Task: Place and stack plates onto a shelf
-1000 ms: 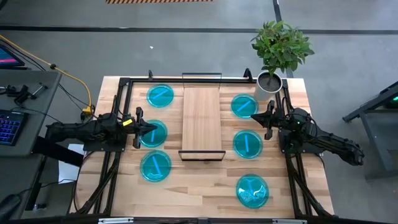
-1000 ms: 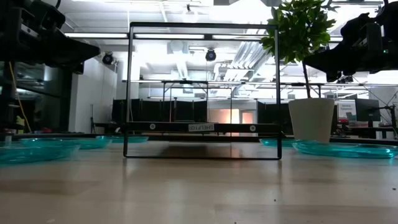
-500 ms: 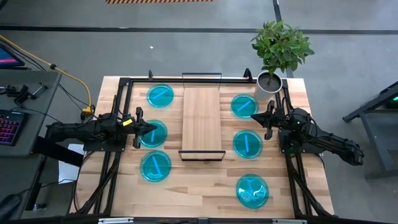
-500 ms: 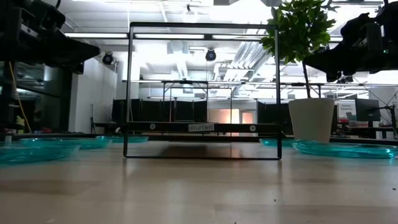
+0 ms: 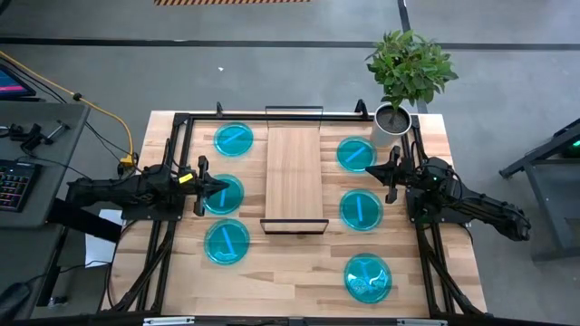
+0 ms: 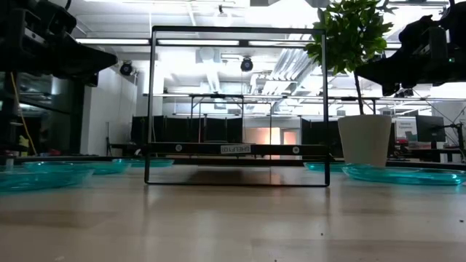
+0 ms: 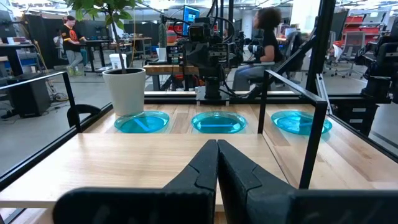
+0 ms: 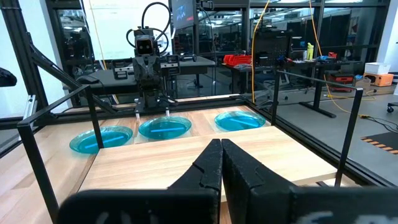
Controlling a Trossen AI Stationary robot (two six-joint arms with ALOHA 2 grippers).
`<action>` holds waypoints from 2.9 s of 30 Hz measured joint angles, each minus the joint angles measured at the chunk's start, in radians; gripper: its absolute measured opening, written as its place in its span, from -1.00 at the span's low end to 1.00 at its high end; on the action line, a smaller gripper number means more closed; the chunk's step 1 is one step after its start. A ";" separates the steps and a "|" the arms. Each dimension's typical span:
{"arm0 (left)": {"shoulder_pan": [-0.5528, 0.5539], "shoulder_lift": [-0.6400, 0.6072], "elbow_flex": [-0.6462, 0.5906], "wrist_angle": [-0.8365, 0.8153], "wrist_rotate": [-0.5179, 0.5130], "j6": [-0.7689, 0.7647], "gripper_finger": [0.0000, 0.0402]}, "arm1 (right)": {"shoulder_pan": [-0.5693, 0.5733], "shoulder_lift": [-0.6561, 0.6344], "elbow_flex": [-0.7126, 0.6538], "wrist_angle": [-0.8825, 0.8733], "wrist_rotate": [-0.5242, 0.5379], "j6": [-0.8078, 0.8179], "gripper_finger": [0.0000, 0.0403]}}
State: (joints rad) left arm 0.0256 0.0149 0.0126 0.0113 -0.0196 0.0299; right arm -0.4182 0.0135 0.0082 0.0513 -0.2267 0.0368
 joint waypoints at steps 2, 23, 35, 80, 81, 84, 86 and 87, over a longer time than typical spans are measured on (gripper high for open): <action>0.000 0.000 0.000 0.000 0.000 0.000 -1.00 | 0.000 0.000 0.000 0.000 0.000 0.000 -1.00; 0.000 0.000 0.000 0.099 -0.042 0.001 -1.00 | 0.000 0.000 0.000 0.102 0.001 0.174 -1.00; 0.000 0.000 0.000 0.111 -0.045 -0.046 -1.00 | 0.000 0.000 0.000 0.104 0.061 0.278 -1.00; 0.000 0.000 0.000 0.114 -0.045 -0.053 -1.00 | 0.068 1.016 0.334 -0.476 0.776 1.029 -0.09; 0.000 0.000 0.000 0.114 -0.044 -0.053 -1.00 | 0.062 1.017 0.314 -0.436 0.777 1.038 -0.09; 0.000 0.000 0.000 0.114 -0.045 -0.053 -1.00 | 0.035 1.016 0.251 -0.310 0.793 1.055 -0.09; 0.000 0.000 0.000 0.115 -0.045 -0.053 -1.00 | 0.010 1.016 0.211 -0.230 0.795 1.072 -0.09; 0.000 0.000 0.000 0.115 -0.045 -0.053 -1.00 | -0.002 1.016 0.195 -0.193 0.798 1.074 -0.09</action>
State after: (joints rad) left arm 0.0257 0.0147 0.0124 0.1261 -0.0643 -0.0227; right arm -0.4204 1.0298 0.2032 -0.1422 0.5709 1.1106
